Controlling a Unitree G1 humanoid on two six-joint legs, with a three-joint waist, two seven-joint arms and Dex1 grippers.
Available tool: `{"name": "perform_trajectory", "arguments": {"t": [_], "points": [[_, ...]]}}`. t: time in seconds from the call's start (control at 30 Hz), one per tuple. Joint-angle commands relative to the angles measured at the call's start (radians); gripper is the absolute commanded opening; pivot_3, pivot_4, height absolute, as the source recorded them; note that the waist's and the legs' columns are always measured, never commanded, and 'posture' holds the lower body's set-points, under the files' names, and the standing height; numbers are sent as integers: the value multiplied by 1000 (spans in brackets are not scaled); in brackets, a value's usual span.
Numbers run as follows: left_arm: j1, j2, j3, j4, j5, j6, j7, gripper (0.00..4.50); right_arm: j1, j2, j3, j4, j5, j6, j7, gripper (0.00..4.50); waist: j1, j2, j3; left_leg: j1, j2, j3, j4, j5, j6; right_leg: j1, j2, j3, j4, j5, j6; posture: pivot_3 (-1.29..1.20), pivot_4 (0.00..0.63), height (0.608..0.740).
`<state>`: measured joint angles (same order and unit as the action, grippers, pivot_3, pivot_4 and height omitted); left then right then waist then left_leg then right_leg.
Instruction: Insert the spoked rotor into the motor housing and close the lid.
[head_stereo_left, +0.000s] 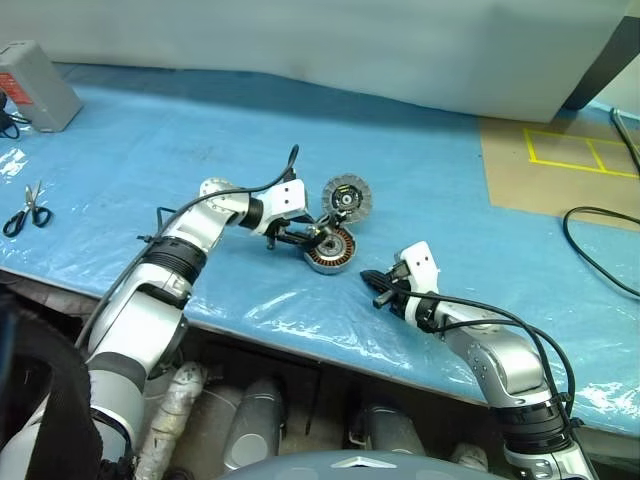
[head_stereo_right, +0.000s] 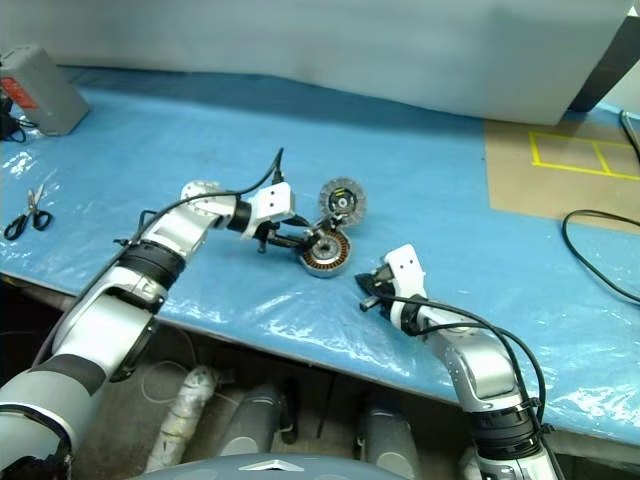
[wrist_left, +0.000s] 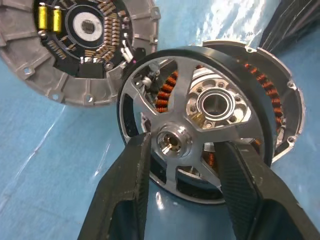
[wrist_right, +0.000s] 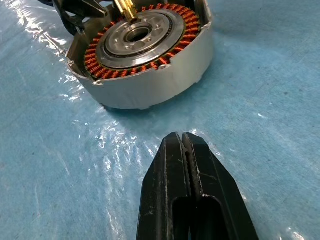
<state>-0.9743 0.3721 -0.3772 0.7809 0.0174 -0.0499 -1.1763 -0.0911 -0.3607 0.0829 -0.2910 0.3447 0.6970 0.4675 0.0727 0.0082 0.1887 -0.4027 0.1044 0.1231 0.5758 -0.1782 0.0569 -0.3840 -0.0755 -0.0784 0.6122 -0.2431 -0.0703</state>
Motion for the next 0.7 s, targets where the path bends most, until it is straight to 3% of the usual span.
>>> {"name": "perform_trajectory", "arguments": {"t": [0.03,0.23,0.47,0.7], "points": [[-12,-19,23,15,2,-15,-17,2033,8,0,-4,-8,-7,-27,3,0,-1,0,0,0,0,0,0,0,0,0,0,0,0,0,0,0,150,740],[3,-23,39,6,-3,-35,-77,2033,22,3,-8,-13,-11,-33,-6,0,-1,0,0,0,0,0,0,-1,2,0,0,0,-1,0,0,0,150,740],[37,-23,53,-63,-10,-15,-135,38,14,1,-10,-13,-11,-30,-8,0,-2,0,0,0,0,0,0,-1,3,0,0,0,-2,0,0,0,150,740],[57,-20,74,-116,-29,12,-160,13,-10,1,-10,-63,0,28,-26,0,-3,0,0,0,0,0,-1,-1,2,0,0,0,-2,0,0,0,150,740]]}}
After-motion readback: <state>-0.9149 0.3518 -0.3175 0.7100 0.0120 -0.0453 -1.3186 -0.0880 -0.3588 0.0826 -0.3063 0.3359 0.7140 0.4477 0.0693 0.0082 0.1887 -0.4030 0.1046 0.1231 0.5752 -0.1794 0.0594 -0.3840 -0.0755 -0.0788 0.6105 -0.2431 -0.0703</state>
